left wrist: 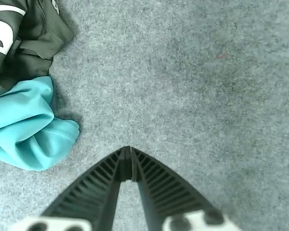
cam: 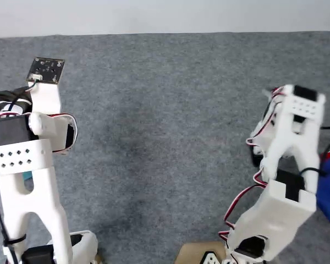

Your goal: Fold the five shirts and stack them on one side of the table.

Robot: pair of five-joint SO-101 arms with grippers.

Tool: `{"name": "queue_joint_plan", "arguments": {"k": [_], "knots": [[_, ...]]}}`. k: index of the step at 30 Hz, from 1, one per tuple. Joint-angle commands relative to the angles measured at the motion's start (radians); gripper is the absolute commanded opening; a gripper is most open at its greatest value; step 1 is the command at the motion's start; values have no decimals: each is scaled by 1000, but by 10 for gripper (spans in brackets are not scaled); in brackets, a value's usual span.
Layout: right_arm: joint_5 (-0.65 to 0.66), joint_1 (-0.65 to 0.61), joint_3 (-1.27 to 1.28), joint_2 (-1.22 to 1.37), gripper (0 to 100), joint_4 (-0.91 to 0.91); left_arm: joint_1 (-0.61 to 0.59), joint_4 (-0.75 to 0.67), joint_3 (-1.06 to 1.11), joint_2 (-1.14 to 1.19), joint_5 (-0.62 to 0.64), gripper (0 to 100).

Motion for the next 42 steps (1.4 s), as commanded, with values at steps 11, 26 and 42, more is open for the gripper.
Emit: {"name": "queue_joint_plan", "arguments": {"k": [11,26,42], "knots": [[183,-2,410,-67,10,-375,0,15,-10,-121,-3,2],[545,288,482,-74,9,-458,-2,17,-5,-196,-6,2],[430,8,482,-516,57,-242,-3,9,-8,-192,-5,86]]}}
